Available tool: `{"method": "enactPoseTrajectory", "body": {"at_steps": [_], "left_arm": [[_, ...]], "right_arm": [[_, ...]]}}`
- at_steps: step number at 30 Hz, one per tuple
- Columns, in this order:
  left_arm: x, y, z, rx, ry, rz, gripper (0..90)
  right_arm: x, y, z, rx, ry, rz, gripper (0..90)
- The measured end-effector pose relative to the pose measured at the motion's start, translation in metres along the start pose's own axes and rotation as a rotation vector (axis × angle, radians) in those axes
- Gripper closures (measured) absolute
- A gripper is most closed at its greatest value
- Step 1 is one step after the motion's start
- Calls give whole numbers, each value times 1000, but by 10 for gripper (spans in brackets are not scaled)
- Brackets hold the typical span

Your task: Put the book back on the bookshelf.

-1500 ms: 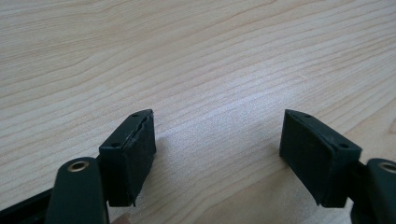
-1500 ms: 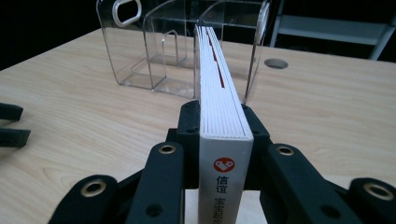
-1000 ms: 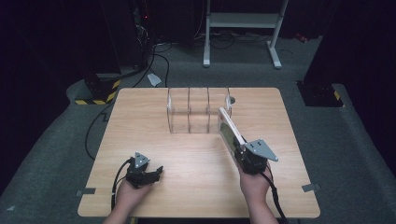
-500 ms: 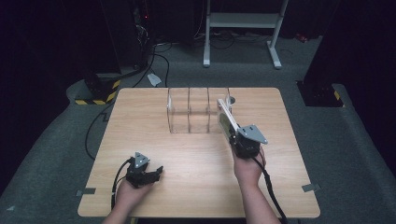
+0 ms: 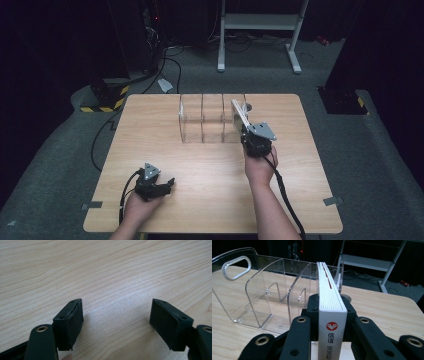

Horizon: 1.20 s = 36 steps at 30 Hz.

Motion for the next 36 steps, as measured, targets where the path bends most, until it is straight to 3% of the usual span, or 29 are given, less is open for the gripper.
{"method": "enactPoseTrajectory", "body": {"at_steps": [6, 17, 36], "left_arm": [[0, 0, 0, 0, 0, 0, 269], [0, 0, 0, -1, 2, 1, 269], [0, 0, 0, -3, 3, 1, 270]], "right_arm": [[3, 11, 5, -31, -1, 3, 754], [8, 30, 16, -46, -5, 1, 754], [2, 47, 18, -80, 1, 5, 753]]}}
Point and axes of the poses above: each handheld gripper's, and its own axes: y roughly forward along the jaws, x roughly out of its top, z roughly to its left, the point moved 4 cm from there along y, roughly forward along the jaws, and after that the axes turned 11 degrees about -x, right-handed, at the moved point
